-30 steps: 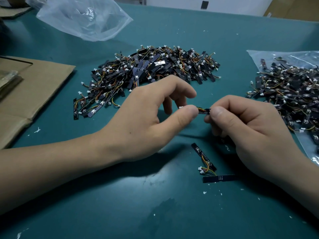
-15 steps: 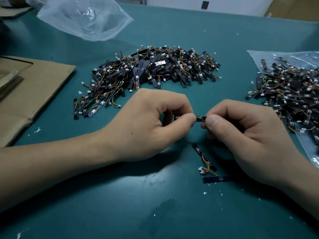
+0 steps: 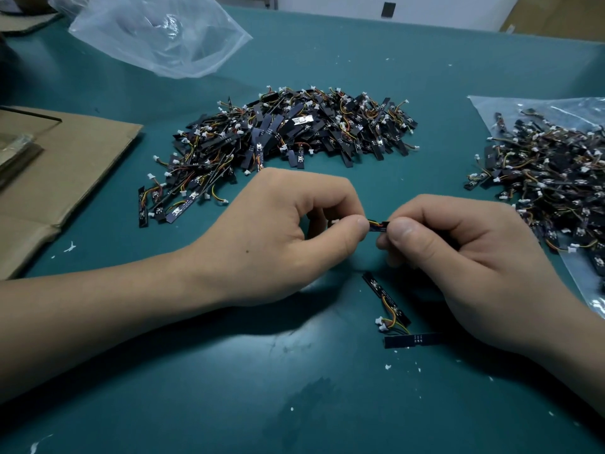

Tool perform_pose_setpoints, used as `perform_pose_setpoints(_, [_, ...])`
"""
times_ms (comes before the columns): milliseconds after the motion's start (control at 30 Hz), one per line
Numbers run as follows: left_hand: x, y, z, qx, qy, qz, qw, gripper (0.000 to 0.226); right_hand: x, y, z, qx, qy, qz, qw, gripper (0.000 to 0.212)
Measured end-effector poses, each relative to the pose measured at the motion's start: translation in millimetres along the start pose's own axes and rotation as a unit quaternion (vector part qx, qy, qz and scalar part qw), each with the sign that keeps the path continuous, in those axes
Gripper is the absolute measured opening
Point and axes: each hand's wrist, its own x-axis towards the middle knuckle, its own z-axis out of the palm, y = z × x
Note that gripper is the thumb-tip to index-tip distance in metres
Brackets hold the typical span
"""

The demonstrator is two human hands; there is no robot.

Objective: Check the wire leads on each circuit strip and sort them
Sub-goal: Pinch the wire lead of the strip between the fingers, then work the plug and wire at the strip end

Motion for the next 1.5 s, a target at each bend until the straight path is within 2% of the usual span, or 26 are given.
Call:
perform_pose_setpoints(867, [-0.8,2.2,-1.1,-0.018,-0.05,-0.015,0.998,0.019,0.2,-0.4,-0.6,0.008,-0.021,-0.024,0.999,0.025])
perform_pose_setpoints(1067, [-1.7,4.8,-2.3,0.003,-0.053,0.023,0.998,0.019,0.4,-1.1,-1.9,0.016,-0.048,-0.03,0.998,0.022])
perform_pose_setpoints(1200, [-1.2,3.6,-2.8,-0.039,-0.084,0.002,0.996,0.019,0.0,-0.2,-1.4,0.006,-0.049,-0.032,0.998,0.023])
perform_pose_setpoints(1367, [-1.4,2.9,-3.4,-0.037,-0.073,0.005,0.997,0.019,1.2,0.5,-2.2,0.022,-0.079,-0.017,0.996,0.026])
perform_pose_setpoints(1500, [-1.5,2.0,-3.5,-0.039,-0.079,0.003,0.996,0.019,1.4,-0.5,-2.7,-0.007,-0.083,-0.025,0.996,0.026])
